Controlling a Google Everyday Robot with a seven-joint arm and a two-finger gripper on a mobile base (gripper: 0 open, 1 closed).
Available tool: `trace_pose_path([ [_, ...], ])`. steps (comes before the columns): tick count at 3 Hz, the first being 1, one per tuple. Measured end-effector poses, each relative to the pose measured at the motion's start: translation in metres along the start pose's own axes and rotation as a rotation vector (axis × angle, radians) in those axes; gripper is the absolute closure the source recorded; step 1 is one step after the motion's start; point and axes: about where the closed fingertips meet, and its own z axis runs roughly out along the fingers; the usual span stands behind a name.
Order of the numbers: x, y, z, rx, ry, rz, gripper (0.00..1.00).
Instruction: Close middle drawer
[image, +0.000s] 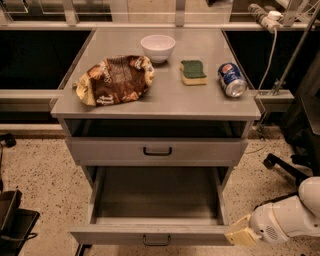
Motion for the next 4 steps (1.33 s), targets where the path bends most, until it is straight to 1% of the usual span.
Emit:
trace_pose_path([
  [1, 0.023, -0.018, 0.016, -0.001, -0.044, 0.078, 1.00],
  [2, 0.054, -0.051, 0.041, 0.007, -0.115, 0.166, 1.00],
  [3, 0.074, -0.079, 0.061, 0.026, -0.181, 0.215, 1.00],
  [4, 0.079, -0.107, 0.073, 0.048, -0.220, 0.217, 1.00],
])
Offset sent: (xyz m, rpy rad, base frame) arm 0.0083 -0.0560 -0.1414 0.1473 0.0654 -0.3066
